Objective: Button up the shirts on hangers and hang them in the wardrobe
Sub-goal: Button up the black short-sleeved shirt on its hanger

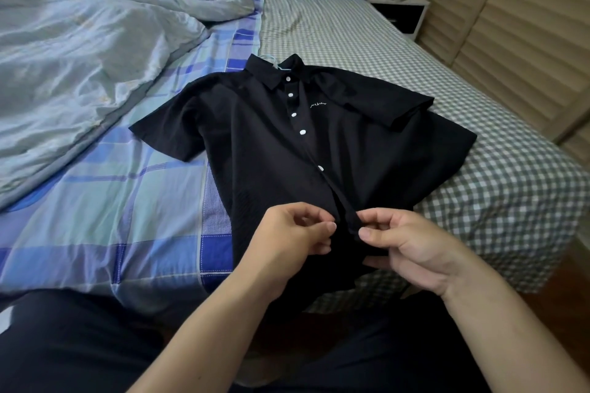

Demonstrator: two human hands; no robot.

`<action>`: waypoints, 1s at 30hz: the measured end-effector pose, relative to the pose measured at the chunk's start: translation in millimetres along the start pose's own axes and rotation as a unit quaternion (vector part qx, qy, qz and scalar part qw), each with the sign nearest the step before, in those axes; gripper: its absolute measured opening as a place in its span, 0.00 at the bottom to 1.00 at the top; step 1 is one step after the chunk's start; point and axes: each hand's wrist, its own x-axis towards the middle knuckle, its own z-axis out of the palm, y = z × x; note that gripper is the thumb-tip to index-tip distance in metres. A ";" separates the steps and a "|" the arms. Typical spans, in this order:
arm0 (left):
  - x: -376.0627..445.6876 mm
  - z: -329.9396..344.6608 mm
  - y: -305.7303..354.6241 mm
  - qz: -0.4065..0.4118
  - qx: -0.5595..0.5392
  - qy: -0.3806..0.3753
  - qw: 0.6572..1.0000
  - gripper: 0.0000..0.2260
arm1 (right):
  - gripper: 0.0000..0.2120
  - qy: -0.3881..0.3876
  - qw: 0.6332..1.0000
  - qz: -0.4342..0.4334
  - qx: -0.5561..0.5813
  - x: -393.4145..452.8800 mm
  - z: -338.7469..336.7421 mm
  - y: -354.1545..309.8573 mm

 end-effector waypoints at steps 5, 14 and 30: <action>3.8 4.2 1.2 -0.014 -0.018 -0.005 1.000 0.02 | 0.11 0.020 0.999 -0.023 -0.028 1.2 4.9 2.4; 4.0 3.5 -3.0 -0.016 -0.031 0.003 0.999 0.01 | 0.13 0.136 0.963 -0.133 -0.192 3.0 22.5 17.6; 2.9 2.7 -7.0 -0.025 -0.048 0.014 0.998 0.01 | 0.15 0.201 0.915 -0.237 -0.257 -9.2 40.0 27.6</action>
